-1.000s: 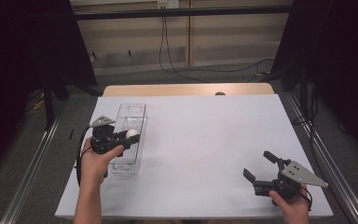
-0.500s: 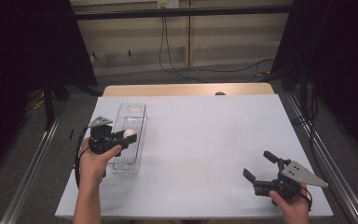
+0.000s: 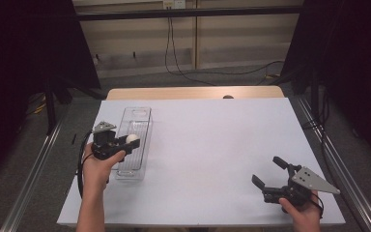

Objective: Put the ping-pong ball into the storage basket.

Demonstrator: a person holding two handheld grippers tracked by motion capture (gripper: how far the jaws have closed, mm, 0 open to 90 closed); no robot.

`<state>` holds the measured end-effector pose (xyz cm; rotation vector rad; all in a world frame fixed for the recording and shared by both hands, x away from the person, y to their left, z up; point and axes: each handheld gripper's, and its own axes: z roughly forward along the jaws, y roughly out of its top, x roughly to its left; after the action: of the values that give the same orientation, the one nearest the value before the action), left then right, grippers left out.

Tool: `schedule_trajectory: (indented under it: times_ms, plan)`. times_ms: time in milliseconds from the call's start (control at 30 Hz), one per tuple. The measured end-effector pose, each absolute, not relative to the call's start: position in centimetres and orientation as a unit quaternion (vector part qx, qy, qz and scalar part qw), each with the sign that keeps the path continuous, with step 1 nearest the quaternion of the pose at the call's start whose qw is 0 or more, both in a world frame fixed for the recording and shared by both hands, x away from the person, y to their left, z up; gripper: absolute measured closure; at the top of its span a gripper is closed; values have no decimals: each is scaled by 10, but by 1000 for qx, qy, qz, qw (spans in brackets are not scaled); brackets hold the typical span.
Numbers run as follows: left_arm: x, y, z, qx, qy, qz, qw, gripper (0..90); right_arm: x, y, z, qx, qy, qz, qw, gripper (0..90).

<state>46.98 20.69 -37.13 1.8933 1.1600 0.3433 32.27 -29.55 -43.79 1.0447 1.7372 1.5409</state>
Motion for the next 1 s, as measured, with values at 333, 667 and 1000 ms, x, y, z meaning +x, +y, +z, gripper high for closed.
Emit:
schedule_trajectory:
  times_ms: [333, 667, 1000]
  plan:
    - [471, 208, -374, 762, 466, 146, 424, 510, 323, -295, -438, 395, 649, 580, 294, 12]
    - [471, 209, -376, 762, 468, 148, 423, 509, 323, -296, -438, 395, 648, 581, 294, 12]
    - [472, 210, -378, 761, 470, 154, 419, 506, 323, -295, -438, 394, 650, 580, 293, 12]
